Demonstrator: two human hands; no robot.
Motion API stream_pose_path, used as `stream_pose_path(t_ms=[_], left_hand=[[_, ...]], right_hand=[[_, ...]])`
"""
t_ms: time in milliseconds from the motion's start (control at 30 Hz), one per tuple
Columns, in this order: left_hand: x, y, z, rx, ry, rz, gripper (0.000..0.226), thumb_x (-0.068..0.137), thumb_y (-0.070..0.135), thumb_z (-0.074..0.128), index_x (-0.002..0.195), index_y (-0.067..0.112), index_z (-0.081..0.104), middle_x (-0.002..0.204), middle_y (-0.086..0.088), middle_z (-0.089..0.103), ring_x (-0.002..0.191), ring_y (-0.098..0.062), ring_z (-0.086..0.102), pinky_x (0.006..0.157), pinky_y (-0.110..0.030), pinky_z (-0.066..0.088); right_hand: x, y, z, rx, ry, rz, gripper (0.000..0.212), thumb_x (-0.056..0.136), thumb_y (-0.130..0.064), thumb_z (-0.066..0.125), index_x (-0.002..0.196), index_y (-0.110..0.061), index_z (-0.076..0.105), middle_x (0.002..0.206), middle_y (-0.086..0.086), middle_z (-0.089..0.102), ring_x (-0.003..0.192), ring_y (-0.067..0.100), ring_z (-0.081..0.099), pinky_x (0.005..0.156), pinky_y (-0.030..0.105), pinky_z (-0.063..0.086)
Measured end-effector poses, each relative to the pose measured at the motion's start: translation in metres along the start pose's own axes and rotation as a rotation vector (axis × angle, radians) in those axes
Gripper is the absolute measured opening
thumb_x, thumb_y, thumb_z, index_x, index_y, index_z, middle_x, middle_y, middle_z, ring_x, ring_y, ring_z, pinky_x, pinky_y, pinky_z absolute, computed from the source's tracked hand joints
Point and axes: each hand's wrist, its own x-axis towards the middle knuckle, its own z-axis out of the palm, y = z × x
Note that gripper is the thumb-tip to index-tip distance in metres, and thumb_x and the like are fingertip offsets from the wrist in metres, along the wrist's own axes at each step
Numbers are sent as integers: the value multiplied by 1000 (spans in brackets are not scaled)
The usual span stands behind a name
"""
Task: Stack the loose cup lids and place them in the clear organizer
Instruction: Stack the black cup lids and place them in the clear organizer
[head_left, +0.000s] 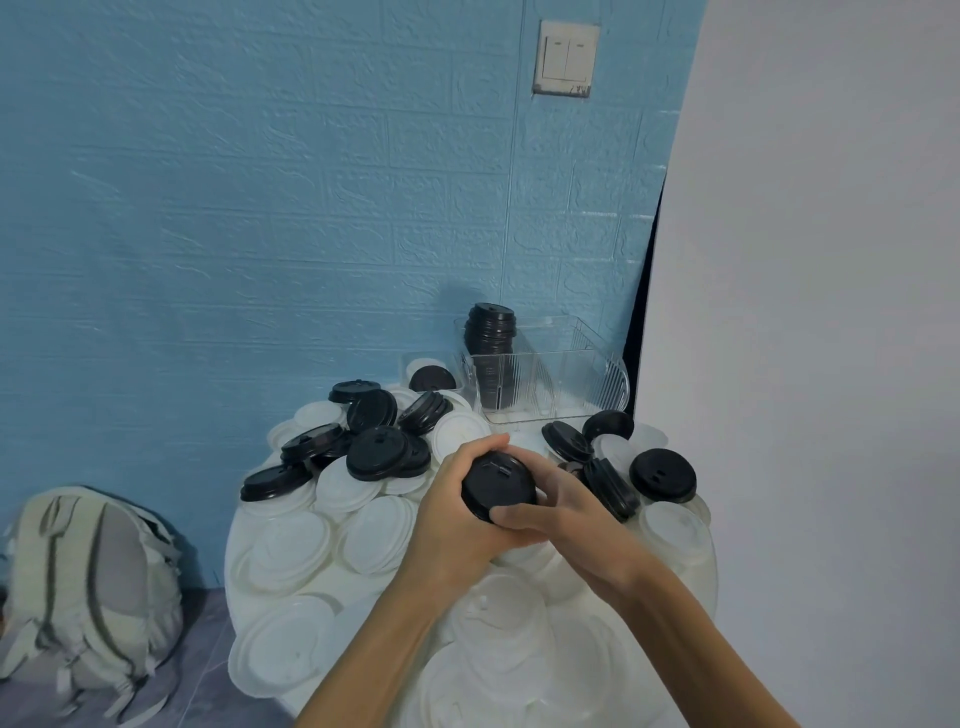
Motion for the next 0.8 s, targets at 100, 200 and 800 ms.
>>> stream_pose_path(t_ms=[100,200,800], left_hand=[[0,-2,-1,23,34,-2,71,52,9,95,111,39,69,111,11,71,104,-9,68,89,-31,59],[0,-4,-5,17,39,-25,65,58,4,96,110,34,69,106,13,71,98,-4,68,84,-24,57],[-1,-3,-1,-31,-11,-78,69,59,-7,93,114,26,67,105,10,69,89,4,65,77,-13,51]], right_hand=[[-1,-1,1,-25,-34,6,57,79,-12,73,135,-21,61,126,5,71,121,20,66,104,32,51],[-2,-3,-11,-87,-62,16,56,88,-22,74,141,-25,56,137,-6,65,123,9,63,106,29,49],[8,23,-94,-991,561,130,33,84,-27,79,116,-26,72,109,-9,74,93,14,67,85,33,52]])
